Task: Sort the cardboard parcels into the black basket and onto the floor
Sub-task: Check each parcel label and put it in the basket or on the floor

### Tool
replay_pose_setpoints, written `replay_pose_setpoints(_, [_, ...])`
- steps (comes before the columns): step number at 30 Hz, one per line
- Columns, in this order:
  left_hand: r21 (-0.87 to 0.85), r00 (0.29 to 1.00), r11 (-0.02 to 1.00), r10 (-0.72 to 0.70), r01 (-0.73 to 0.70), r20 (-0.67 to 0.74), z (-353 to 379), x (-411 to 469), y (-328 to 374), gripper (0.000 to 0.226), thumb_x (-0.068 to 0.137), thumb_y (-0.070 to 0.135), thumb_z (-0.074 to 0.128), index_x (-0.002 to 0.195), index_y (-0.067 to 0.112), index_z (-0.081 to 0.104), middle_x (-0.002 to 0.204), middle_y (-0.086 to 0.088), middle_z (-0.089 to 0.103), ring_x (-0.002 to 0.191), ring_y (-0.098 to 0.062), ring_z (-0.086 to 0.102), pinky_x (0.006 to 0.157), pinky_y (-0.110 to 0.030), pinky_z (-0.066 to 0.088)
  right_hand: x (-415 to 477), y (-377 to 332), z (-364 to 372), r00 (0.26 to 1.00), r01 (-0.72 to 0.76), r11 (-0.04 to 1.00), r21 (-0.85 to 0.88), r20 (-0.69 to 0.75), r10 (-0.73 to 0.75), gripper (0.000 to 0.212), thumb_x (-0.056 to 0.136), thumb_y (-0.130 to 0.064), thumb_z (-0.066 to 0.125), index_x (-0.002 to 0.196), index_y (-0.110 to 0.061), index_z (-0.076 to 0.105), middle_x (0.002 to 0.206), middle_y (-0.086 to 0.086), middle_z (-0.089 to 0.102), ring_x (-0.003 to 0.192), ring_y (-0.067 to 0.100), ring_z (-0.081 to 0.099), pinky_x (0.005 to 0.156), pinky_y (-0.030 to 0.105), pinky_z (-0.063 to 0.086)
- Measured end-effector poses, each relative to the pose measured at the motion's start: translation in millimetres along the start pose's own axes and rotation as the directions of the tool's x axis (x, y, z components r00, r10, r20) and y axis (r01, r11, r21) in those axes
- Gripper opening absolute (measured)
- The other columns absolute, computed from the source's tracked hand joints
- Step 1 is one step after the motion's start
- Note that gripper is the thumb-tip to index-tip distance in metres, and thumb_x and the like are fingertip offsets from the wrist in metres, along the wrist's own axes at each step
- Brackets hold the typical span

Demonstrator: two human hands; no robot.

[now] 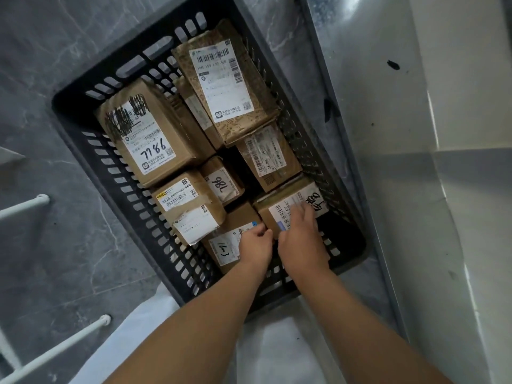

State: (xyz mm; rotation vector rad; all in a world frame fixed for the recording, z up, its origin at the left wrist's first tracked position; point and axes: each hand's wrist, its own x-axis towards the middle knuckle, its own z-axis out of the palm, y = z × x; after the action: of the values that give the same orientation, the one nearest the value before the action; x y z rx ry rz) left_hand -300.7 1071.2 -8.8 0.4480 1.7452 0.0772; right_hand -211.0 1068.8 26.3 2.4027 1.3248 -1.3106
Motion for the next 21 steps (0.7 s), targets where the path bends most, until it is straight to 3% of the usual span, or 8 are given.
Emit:
replay_pose_setpoints(4, [0.201, 0.978, 0.973, -0.147, 0.115, 0.149, -6, -2, 21, 0.018, 0.088, -0.002, 0.053, 0.094, 0.003, 0.069, 0.085, -0.008, 0.068, 0.081, -0.019, 0.064, 0.066, -0.023, 0.051, -6, -3, -6, 0.999, 0.000, 0.997, -0.078, 0.040, 0.003, 0.043, 0.095, -0.015, 0.054, 0.135, -0.011, 0.040, 0.156, 0.009, 0.016, 0.143, 0.025, 0.028, 0.108, 0.038, 0.045])
replay_pose_setpoints(6, [0.336, 0.976, 0.933, -0.182, 0.133, 0.119, -4, -6, 31, 0.023, 0.090, 0.002, 0.050, 0.104, -0.003, 0.067, 0.095, -0.012, 0.067, 0.083, -0.021, 0.060, 0.067, -0.025, 0.046, -13, -2, -15, 0.999, 0.008, 0.996, -0.083, 0.048, -0.004, 0.044, 0.095, -0.015, 0.054, 0.136, -0.011, 0.040, 0.155, 0.009, 0.020, 0.140, 0.026, 0.032, 0.108, 0.037, 0.043])
replay_pose_setpoints(8, [0.381, 0.995, 0.920, -0.100, 0.088, 0.013, -3, -20, 42, 0.027, 0.095, 0.006, 0.045, 0.112, -0.002, 0.063, 0.110, -0.014, 0.065, 0.090, -0.024, 0.058, 0.071, -0.026, 0.044, -21, -3, -25, 0.998, 0.025, 0.996, -0.090, 0.057, -0.020, 0.041, 0.096, -0.016, 0.051, 0.136, -0.010, 0.040, 0.153, 0.010, 0.025, 0.136, 0.025, 0.036, 0.106, 0.035, 0.043])
replay_pose_setpoints(11, [0.390, 0.996, 0.917, 0.093, -0.082, -0.010, -3, -61, 66, 0.028, 0.099, 0.012, 0.041, 0.120, 0.005, 0.058, 0.119, -0.012, 0.062, 0.102, -0.024, 0.058, 0.083, -0.030, 0.047, -34, -15, -52, 0.998, 0.038, 0.992, -0.120, 0.053, -0.032, 0.047, 0.102, -0.026, 0.044, 0.144, -0.009, 0.033, 0.152, 0.009, 0.029, 0.134, 0.023, 0.038, 0.108, 0.033, 0.037])
replay_pose_setpoints(14, [0.404, 0.969, 0.888, 0.248, -0.221, -0.015, -14, -102, 101, 0.039, 0.102, 0.017, 0.039, 0.140, 0.012, 0.047, 0.139, -0.006, 0.051, 0.121, -0.022, 0.054, 0.100, -0.035, 0.047, -49, -45, -93, 0.996, 0.092, 0.982, -0.163, 0.014, -0.091, 0.061, 0.103, -0.023, 0.041, 0.155, -0.007, 0.014, 0.162, 0.009, 0.017, 0.148, 0.020, 0.020, 0.121, 0.031, 0.021])
replay_pose_setpoints(17, [0.466, 0.934, 0.827, 0.358, -0.314, -0.006, -43, -136, 152, 0.047, 0.104, 0.022, 0.033, 0.151, 0.019, 0.034, 0.155, 0.000, 0.035, 0.140, -0.019, 0.037, 0.113, -0.036, 0.034, -66, -90, -145, 0.989, 0.105, 0.986, -0.132, -0.094, -0.118, 0.062, 0.103, -0.023, 0.034, 0.158, -0.012, 0.006, 0.165, 0.003, 0.007, 0.152, 0.014, 0.005, 0.124, 0.034, 0.011])
replay_pose_setpoints(21, [0.542, 0.819, 0.683, 0.574, -0.490, 0.016, -96, -196, 227, 0.049, 0.103, 0.024, 0.031, 0.152, 0.018, 0.031, 0.159, 0.001, 0.029, 0.145, -0.015, 0.027, 0.118, -0.033, 0.025, -102, -163, -224, 0.929, 0.159, 0.983, -0.088, -0.322, -0.179, 0.064, 0.103, -0.022, 0.037, 0.157, -0.011, 0.006, 0.165, 0.003, 0.008, 0.152, 0.015, 0.004, 0.124, 0.036, 0.011])
